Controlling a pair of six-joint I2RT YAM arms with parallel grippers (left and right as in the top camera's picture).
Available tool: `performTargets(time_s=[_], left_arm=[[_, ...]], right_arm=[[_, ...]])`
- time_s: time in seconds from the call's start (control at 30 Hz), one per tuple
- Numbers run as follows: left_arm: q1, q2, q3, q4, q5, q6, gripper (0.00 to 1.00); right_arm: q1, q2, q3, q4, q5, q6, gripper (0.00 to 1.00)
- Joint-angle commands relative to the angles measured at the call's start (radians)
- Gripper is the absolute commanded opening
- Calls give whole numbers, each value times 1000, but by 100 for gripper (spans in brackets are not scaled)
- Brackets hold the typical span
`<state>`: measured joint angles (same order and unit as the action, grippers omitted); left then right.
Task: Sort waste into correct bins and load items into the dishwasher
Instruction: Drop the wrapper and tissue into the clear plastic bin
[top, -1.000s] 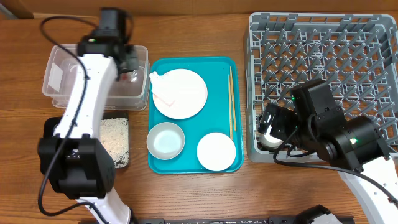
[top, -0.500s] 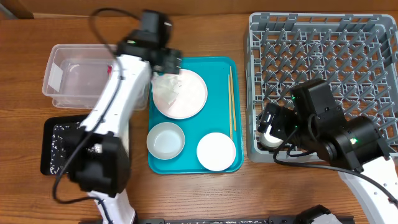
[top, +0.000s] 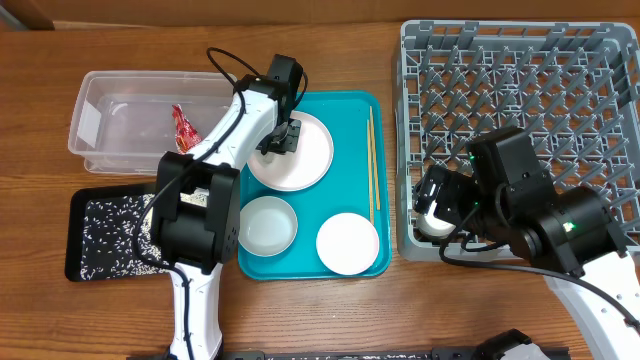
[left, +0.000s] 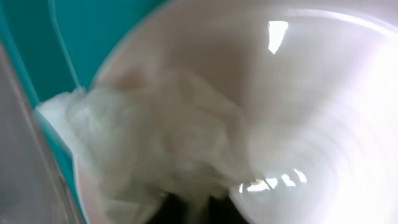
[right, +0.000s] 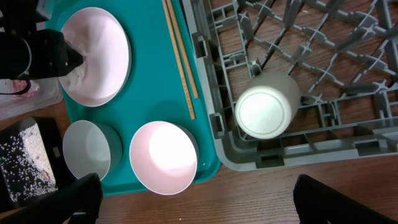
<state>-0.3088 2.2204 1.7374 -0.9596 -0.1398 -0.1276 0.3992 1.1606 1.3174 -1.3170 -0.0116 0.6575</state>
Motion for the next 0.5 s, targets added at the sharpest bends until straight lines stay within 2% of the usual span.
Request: performTargets(time_s=[0.0, 0.13, 0.3, 0.33, 0.47], left_arm=[[-14, -91, 82, -33, 92, -8, 4], [18, -214, 153, -89, 101, -34, 4], [139, -312, 156, -117, -25, -96, 4], [169, -311, 156, -117, -24, -96, 7], [269, -274, 135, -116, -12, -97, 32]], right_arm=[[-1, -3, 11, 5, 3, -3, 100], [-1, -3, 11, 5, 3, -3, 100], [-1, -3, 11, 3, 2, -3, 100], [-1, -3, 11, 4, 2, -3, 100], [-1, -3, 11, 10, 2, -3, 100]])
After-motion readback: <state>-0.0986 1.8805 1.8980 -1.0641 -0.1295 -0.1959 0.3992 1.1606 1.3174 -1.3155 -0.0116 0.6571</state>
